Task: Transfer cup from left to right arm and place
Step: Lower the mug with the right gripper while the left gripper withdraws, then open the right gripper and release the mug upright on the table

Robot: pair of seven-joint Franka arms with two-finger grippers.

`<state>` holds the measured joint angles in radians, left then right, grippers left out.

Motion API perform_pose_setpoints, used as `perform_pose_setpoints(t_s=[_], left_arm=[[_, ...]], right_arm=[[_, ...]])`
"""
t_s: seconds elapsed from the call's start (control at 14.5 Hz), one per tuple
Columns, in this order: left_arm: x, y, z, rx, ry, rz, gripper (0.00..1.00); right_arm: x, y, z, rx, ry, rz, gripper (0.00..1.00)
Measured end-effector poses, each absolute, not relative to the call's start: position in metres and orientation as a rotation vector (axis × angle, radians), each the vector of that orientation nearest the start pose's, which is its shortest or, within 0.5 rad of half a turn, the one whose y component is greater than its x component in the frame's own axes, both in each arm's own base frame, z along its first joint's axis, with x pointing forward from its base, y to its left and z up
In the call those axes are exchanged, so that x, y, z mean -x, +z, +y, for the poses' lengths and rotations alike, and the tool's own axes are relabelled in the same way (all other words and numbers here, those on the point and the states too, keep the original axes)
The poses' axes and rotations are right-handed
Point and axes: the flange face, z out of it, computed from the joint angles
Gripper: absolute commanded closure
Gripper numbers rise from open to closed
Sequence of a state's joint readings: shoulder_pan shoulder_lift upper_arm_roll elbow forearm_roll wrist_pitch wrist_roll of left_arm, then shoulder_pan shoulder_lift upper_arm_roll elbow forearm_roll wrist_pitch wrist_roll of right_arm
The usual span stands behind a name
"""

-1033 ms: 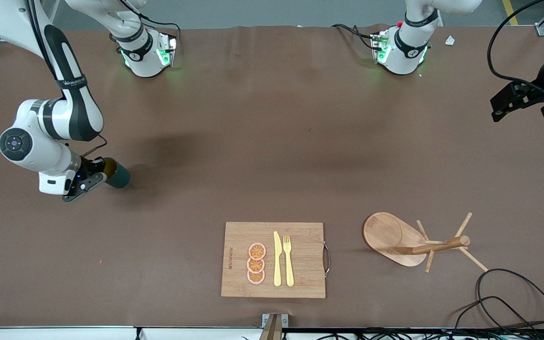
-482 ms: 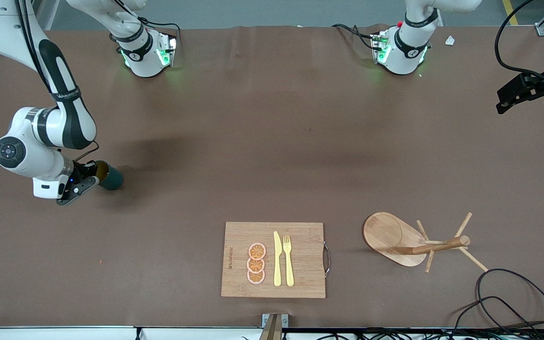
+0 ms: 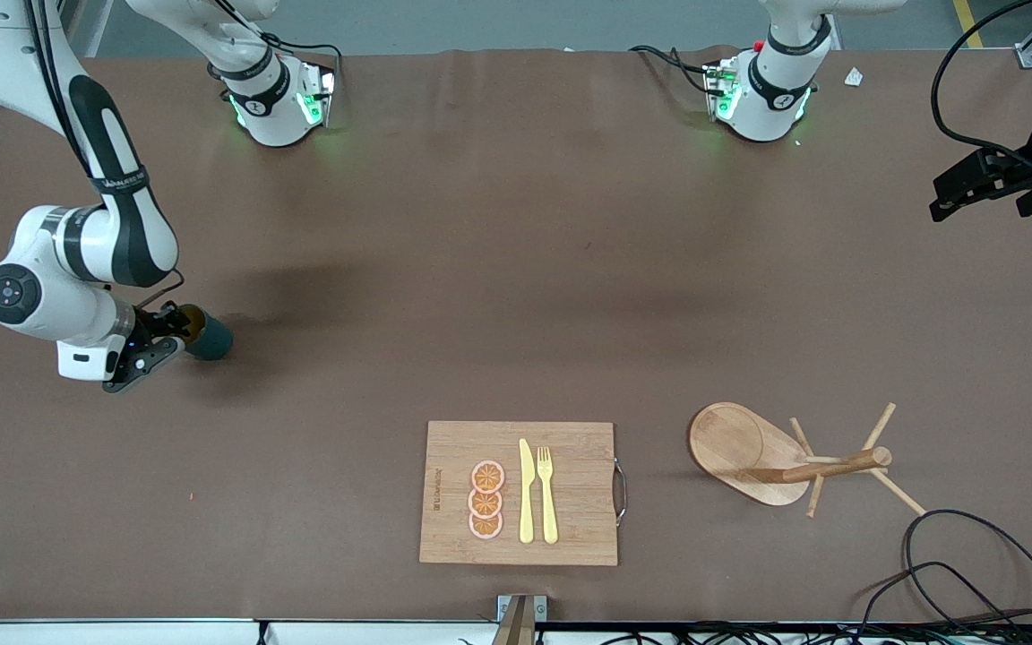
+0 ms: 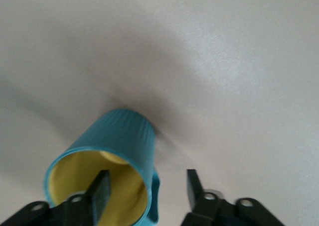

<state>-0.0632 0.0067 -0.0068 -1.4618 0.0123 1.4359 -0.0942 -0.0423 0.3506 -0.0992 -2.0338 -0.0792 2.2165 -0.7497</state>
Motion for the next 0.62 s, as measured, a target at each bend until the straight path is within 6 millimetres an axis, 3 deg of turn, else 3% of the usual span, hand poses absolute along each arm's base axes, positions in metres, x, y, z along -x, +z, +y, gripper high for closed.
perform_pose_setpoints(t_s=[0.14, 0.62], left_arm=[[-0.542, 0.658, -0.034, 3.127, 0.055, -0.014, 0.0], [-0.544, 0.658, -0.038, 3.128, 0.03, 0.009, 0.0]], right_arm=[[-0.582, 0.286, -0.08, 2.936, 0.323, -0.875, 0.0], [-0.608, 0.412, -0.056, 3.054, 0.378, -0.213, 0.0]])
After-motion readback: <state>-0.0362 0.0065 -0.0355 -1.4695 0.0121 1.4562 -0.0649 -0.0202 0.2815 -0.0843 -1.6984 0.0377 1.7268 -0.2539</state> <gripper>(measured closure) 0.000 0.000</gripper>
